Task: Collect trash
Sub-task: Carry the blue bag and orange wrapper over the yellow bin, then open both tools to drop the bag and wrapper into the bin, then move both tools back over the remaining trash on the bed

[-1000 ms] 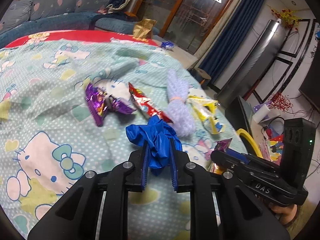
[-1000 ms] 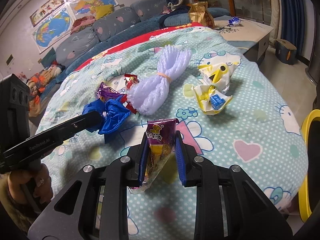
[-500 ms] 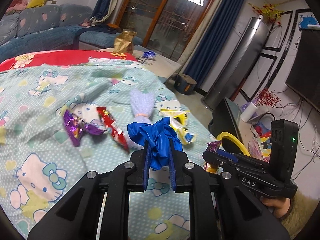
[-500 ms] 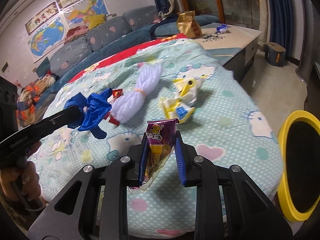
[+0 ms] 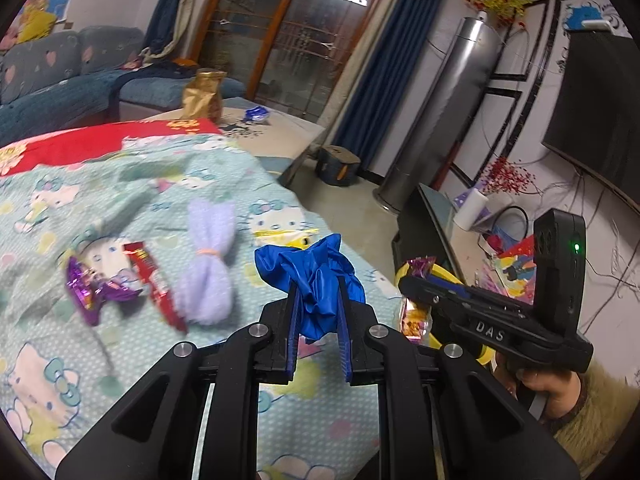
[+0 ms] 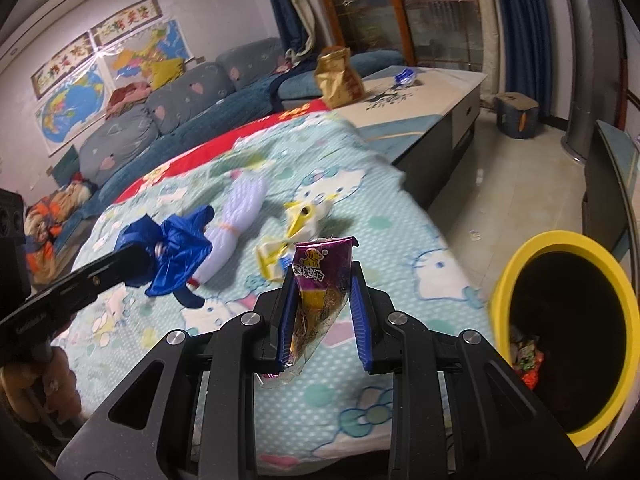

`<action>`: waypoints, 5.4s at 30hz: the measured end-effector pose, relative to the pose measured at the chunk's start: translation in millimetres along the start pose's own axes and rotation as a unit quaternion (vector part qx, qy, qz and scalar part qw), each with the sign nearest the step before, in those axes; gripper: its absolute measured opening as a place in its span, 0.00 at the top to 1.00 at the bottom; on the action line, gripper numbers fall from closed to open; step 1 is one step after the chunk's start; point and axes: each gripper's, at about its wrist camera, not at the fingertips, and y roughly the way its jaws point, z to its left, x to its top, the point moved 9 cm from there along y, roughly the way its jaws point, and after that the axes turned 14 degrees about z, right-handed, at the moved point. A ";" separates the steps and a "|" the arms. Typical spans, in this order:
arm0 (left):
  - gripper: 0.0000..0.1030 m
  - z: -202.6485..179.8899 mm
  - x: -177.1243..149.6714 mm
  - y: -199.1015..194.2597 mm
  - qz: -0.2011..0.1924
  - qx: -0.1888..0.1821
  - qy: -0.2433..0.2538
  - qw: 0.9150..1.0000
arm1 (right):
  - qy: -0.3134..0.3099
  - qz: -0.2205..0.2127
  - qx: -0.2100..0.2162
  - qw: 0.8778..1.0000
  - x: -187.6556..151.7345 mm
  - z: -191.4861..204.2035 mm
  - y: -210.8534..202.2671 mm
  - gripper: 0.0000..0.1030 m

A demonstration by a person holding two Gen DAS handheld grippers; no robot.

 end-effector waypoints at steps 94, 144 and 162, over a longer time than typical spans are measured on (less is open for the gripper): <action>0.85 -213.8 -29.7 177.8 0.126 -0.090 0.234 0.960 | 0.231 -0.052 -0.185 0.954 -29.0 -267.6 -61.2 0.81; 0.07 -26.2 40.5 40.3 -0.041 0.067 0.034 0.996 | 0.060 -0.055 -0.075 0.994 13.0 -67.4 -32.2 0.39; 0.07 66.8 38.4 -1.3 -0.064 0.123 -0.051 0.989 | -0.015 -0.019 -0.023 0.999 8.0 24.7 7.0 0.39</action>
